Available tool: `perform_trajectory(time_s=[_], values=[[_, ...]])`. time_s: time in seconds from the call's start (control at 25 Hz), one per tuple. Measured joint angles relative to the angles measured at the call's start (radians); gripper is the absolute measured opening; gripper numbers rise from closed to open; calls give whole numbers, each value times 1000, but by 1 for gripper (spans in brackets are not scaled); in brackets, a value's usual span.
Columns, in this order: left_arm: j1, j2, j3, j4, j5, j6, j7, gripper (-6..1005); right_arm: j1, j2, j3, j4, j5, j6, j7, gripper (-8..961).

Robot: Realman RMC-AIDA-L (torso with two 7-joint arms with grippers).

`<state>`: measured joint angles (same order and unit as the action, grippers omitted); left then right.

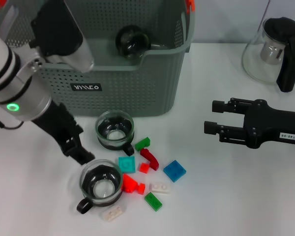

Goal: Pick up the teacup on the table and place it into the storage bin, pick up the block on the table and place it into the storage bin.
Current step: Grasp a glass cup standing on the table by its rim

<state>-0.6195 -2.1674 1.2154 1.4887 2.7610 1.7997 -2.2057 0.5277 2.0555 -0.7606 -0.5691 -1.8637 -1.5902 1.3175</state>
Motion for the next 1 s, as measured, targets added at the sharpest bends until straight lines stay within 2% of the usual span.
perform_trajectory(time_s=[0.32,0.52,1.0], values=[[-2,-2,47,-61,9,9,-128,735,0,0,2,0,0,0,0,719],[-30,-2,54,-138,12,-13,-195,735,0,1,2,0,0,0,0,719],[-89,2,60,-281,28,-91,-233,729,0,2,1,15,-2,3,-8,716]])
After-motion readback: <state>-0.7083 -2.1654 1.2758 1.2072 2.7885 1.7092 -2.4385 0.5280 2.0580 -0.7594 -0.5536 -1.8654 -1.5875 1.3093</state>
